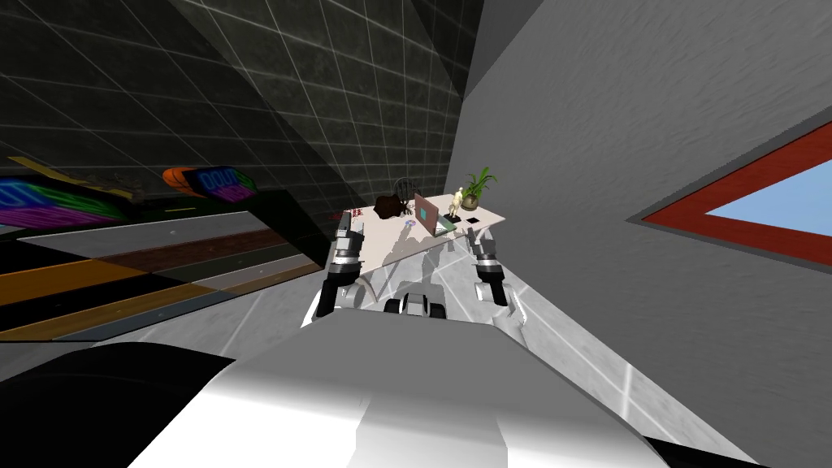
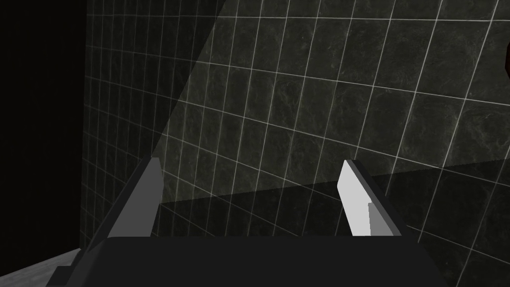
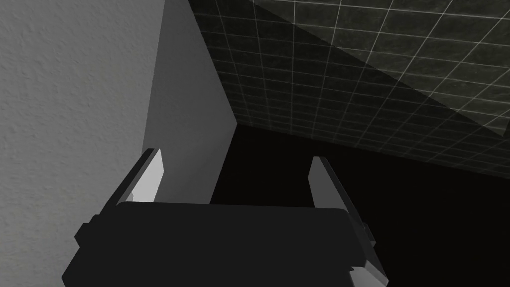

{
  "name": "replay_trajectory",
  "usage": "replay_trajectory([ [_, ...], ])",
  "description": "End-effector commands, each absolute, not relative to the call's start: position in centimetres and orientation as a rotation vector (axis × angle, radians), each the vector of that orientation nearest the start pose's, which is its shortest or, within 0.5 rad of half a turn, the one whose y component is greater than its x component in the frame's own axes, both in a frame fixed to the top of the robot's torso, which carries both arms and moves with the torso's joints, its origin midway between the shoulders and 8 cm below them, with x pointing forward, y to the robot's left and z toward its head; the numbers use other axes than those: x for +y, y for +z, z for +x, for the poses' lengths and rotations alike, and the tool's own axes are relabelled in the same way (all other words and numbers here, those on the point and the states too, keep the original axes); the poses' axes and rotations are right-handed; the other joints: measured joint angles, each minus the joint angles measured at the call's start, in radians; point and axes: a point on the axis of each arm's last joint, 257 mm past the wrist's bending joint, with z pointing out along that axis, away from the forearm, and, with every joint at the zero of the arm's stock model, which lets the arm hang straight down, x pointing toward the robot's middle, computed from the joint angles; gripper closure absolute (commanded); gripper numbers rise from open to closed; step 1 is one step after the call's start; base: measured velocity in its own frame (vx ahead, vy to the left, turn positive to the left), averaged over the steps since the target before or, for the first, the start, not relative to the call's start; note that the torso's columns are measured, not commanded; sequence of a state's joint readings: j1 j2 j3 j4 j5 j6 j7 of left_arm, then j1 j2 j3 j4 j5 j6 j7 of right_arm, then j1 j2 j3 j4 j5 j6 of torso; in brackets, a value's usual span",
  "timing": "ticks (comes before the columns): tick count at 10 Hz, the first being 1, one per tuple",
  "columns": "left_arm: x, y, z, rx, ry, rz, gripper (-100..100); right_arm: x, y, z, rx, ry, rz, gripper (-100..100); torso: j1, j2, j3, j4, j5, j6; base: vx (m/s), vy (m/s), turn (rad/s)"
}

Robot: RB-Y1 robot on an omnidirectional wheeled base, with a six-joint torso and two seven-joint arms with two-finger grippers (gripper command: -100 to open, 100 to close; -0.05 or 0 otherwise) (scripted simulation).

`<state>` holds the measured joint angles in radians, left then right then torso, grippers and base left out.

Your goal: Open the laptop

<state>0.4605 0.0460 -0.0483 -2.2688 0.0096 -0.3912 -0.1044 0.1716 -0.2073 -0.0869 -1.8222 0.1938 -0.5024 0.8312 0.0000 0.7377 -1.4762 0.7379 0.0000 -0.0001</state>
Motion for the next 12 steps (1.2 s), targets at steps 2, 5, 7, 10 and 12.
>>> replay_trajectory([
  [2,25.8,1.0,36.9,0.735,-1.254,-0.659,0,-27.8,-6.2,46.7,1.023,0.240,-0.025,-100,0.000,0.001,0.001,0.000,0.000,0.000,0.008,-0.003,0.016],
  [5,25.8,1.0,36.9,0.735,-1.254,-0.659,0,-27.8,-6.6,47.5,1.024,0.151,-0.082,-100,0.000,0.000,0.000,0.000,0.000,0.000,0.013,-0.004,0.045],
  [7,25.8,1.0,36.9,0.735,-1.254,-0.659,0,-27.8,-7.0,48.2,1.027,0.093,-0.123,-100,0.000,0.001,0.000,0.000,0.000,0.000,0.010,-0.002,0.020],
  [10,25.8,1.0,36.9,0.735,-1.254,-0.659,0,-27.7,-7.4,49.0,1.026,0.005,-0.180,-100,0.000,0.000,0.000,0.000,0.000,0.000,0.015,-0.006,0.044],
  [12,25.8,1.0,36.9,0.735,-1.254,-0.659,0,-27.7,-7.8,49.8,1.027,-0.051,-0.220,-100,0.000,0.001,0.000,0.000,0.000,0.000,0.010,-0.002,0.022],
])
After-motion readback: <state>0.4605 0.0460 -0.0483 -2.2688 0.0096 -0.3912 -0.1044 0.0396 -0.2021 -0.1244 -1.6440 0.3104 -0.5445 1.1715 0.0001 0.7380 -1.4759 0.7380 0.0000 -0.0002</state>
